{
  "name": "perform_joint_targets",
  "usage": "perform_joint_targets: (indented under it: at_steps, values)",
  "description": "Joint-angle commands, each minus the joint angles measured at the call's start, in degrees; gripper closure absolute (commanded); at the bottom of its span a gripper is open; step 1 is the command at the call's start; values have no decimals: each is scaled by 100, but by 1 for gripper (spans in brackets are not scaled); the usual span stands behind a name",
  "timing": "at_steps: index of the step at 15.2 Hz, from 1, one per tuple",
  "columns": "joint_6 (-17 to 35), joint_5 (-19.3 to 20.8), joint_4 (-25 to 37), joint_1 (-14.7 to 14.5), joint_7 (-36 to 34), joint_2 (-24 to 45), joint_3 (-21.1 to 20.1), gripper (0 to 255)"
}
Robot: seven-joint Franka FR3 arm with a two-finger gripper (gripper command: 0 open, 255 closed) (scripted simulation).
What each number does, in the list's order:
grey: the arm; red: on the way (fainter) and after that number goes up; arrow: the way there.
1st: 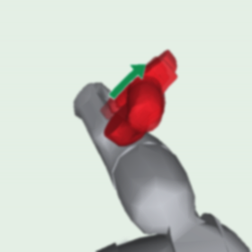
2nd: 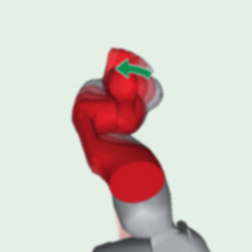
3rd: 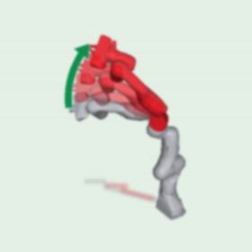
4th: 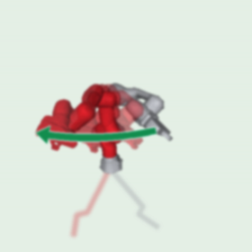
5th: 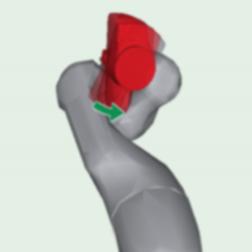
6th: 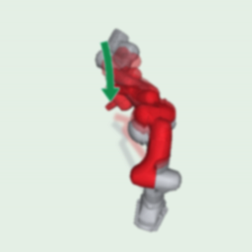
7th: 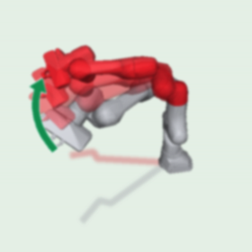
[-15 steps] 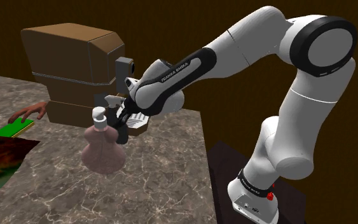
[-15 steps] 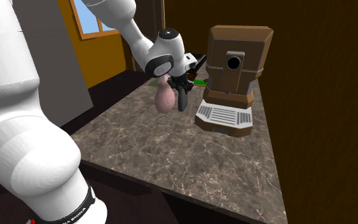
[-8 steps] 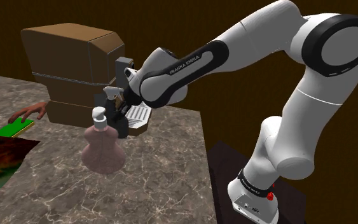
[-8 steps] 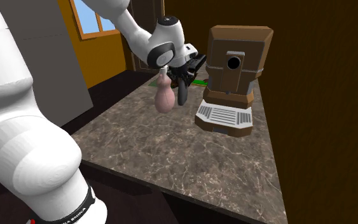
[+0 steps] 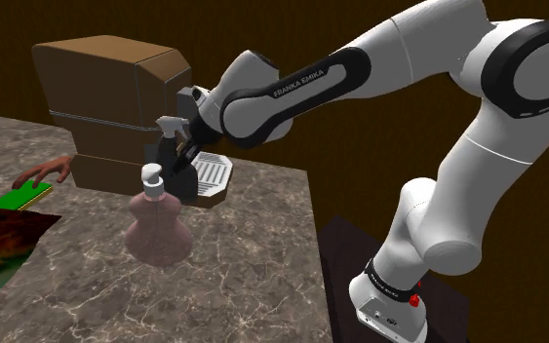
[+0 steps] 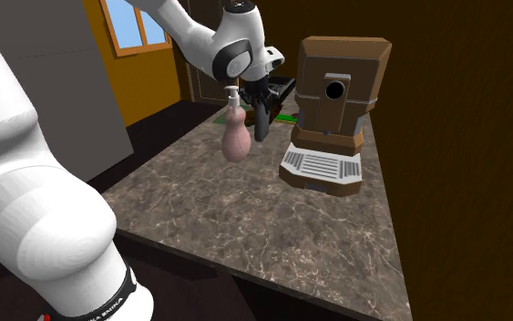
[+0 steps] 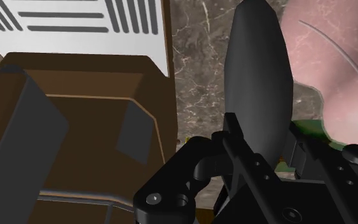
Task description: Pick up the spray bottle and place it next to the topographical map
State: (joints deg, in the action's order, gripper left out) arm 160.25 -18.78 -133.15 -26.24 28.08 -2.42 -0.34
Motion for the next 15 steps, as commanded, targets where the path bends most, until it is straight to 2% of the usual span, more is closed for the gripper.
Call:
perform_joint_targets:
  at_steps: [1,15]
  values:
    - [-143,93,48,19,-81,-95,6,255]
    - [-1197,559,615,129,-544,-598,-7,255]
